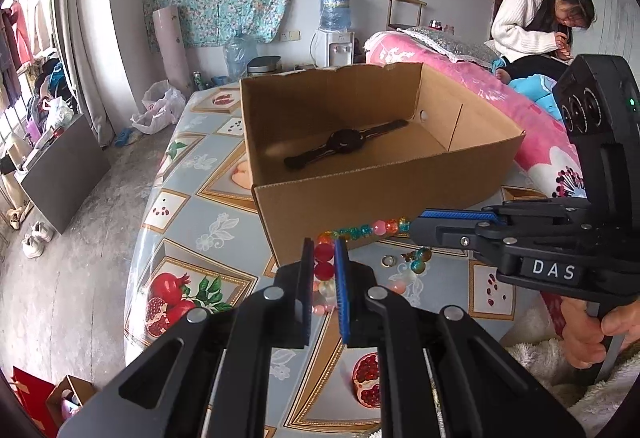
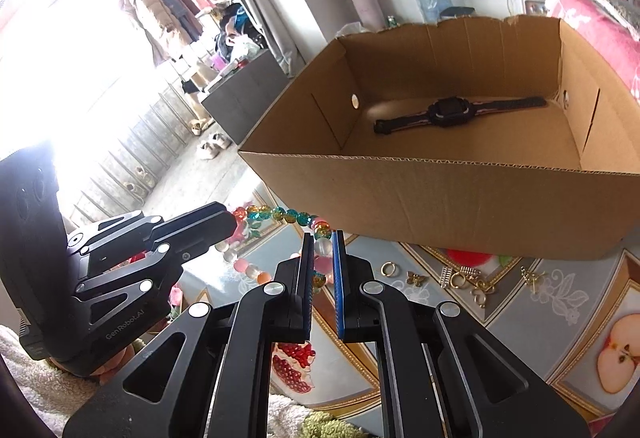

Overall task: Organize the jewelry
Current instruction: 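Lift the bead bracelet with the right tool and lower it into the box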

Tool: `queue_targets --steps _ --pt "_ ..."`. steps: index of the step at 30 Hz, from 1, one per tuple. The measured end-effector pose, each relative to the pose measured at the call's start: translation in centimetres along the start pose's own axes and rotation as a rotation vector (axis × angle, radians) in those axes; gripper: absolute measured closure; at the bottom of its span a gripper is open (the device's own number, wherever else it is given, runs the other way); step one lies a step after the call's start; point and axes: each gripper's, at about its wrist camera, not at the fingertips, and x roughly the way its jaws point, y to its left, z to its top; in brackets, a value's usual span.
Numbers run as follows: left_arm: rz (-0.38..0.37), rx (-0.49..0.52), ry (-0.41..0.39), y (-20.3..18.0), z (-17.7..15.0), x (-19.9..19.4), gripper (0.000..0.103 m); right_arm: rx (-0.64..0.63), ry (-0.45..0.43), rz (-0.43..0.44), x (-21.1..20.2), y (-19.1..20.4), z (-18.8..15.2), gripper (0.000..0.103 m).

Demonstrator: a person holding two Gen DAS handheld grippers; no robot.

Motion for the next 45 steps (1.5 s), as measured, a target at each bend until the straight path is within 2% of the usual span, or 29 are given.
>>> queue_targets --steps 7,13,18,21,26,30,34,36,38,41,44,45 --pt "-0.033 0.024 -0.068 -1.0 1.8 -3.1 0.094 -0.025 -0.068 0.036 -2.4 1.4 0.8 0.096" --pt "-0.048 0.072 -0.157 -1.7 4.4 -5.5 0.094 -0.058 -0.140 0.064 -4.5 2.1 2.9 0.096" --pt "-0.047 0.113 -0.224 -1.7 7.5 -5.9 0.094 -0.094 -0.168 0.059 -5.2 1.7 5.6 0.096" --pt "-0.055 0.120 -0.228 -1.3 9.7 -4.7 0.094 -0.094 -0.145 0.084 -4.7 0.4 7.9 0.096" --pt "-0.084 0.088 -0.149 0.3 12.8 0.1 0.094 -0.054 -0.027 0.119 -2.0 -2.8 11.7 0.096" --pt "-0.108 0.054 0.009 1.6 13.9 6.4 0.094 0.026 0.140 0.155 2.5 -5.9 13.9 0.096" --pt "-0.097 0.042 0.165 2.5 13.3 11.7 0.094 0.114 0.302 0.189 7.1 -8.3 14.3 0.096" --pt "-0.101 0.037 0.233 3.0 12.9 13.7 0.093 0.138 0.370 0.179 9.2 -9.0 14.1 0.096" --pt "-0.093 0.041 0.282 3.2 12.3 14.9 0.093 0.154 0.434 0.166 10.9 -9.4 13.7 0.096" --pt "-0.061 0.076 0.301 3.0 12.1 15.3 0.093 0.186 0.515 0.165 12.7 -9.8 13.1 0.095" --pt "-0.056 0.088 0.327 3.0 12.4 15.4 0.092 0.204 0.556 0.170 13.5 -10.0 12.9 0.093" --pt "-0.054 0.088 0.330 3.1 12.4 15.4 0.087 0.207 0.556 0.168 13.5 -10.0 13.0 0.093"
